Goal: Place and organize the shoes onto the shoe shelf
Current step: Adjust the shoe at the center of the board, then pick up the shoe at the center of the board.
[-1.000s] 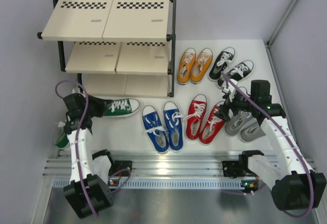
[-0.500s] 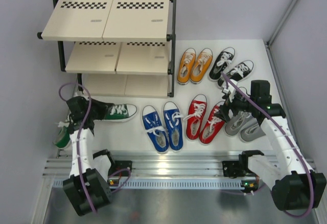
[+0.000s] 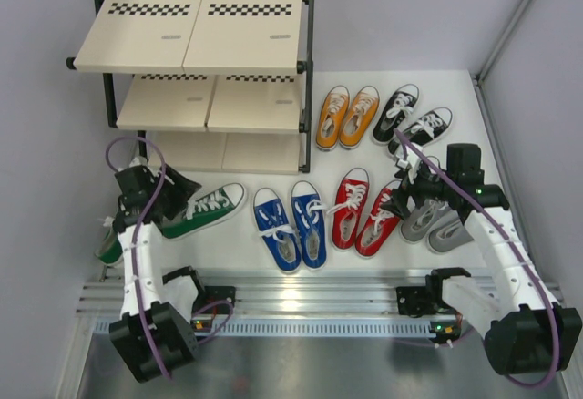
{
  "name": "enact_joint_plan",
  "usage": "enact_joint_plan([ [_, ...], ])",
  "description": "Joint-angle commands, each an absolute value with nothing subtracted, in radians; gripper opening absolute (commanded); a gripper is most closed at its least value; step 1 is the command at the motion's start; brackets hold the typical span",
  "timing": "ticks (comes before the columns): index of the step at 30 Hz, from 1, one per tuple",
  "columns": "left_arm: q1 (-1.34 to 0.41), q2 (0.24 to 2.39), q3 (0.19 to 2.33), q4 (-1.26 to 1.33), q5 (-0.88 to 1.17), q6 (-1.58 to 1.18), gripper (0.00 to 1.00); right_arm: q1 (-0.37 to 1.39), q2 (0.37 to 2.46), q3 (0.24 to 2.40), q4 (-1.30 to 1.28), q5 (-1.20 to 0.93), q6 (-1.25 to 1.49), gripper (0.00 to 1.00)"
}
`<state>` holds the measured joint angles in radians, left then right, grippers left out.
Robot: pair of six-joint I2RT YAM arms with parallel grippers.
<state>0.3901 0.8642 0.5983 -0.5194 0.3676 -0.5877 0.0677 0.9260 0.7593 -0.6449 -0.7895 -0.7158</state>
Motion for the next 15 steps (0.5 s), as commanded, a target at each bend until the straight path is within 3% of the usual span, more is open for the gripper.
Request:
enact_joint_plan([
  [1, 0.391, 0.862, 0.701, -0.592, 0.307, -0.485, 0.70, 0.057, 0.923, 0.779, -0.652, -0.839, -0.744, 0.99],
  [4, 0.390, 0.873, 0.715, -0.647, 0.252, -0.494, 0.76, 0.057, 0.928, 0.785, -0.658, -0.845, -0.747, 0.99],
  [15, 0.391, 0.985, 0.718, -0.686, 0.206, -0.561, 0.75, 0.058, 0.934, 0.795, -0.681, -0.862, -0.761, 1.00],
])
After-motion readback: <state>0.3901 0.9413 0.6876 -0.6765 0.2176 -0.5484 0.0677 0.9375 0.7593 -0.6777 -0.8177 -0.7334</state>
